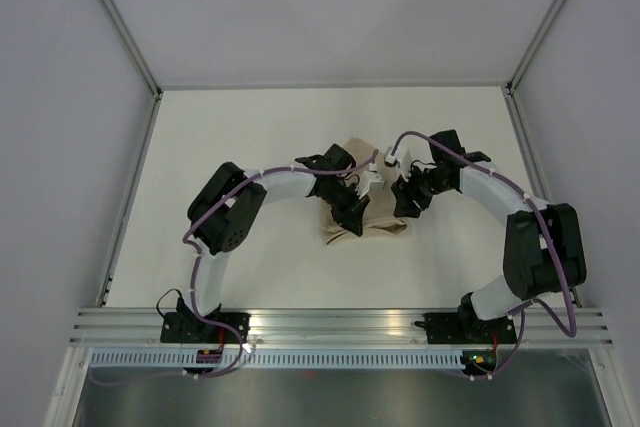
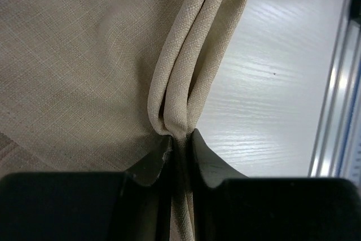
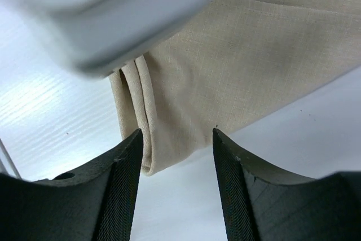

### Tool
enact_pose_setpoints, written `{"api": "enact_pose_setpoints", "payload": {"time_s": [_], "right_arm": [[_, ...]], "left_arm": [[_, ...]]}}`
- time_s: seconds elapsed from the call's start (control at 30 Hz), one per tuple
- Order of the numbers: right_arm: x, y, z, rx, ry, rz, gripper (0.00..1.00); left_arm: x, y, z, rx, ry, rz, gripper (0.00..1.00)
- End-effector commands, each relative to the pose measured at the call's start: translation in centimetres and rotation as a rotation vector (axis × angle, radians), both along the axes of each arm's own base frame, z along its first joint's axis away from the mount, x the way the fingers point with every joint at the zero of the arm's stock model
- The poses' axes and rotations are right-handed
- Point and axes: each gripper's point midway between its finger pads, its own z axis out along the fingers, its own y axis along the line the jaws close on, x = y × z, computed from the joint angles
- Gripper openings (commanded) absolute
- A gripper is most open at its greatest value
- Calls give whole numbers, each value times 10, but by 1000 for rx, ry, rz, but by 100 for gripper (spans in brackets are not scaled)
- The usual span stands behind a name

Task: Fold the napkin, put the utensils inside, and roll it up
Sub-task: Roll the napkin with the utensil

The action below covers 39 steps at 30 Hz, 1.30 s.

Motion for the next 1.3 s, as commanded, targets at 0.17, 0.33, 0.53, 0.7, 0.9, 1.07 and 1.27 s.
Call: {"api": "enact_pose_setpoints", "payload": {"time_s": [0.17,0.33,0.53,0.7,0.9,1.07,1.27], "right_arm": [[-1,11,12,-33,-351,120,56],[-28,38,5,-94,-517,236,56],[-49,64,-9,-137,-632,354,56],[-55,78,-23,-169,-670,408,55],[-53,86,-34,-191,-694,408,55],[-47,89,-41,-218,-693,411,52],[-52,85,-57,-254,-639,445,43]], "left_arm": [[-29,15,-24,90,374,17,2],[-25,15,-27,100,437,22,2],[-23,12,-33,105,488,23,2],[-22,12,-34,116,505,22,2],[-23,12,-37,121,520,20,2],[-24,12,-38,121,529,13,2],[-23,12,-34,103,538,5,2]]}}
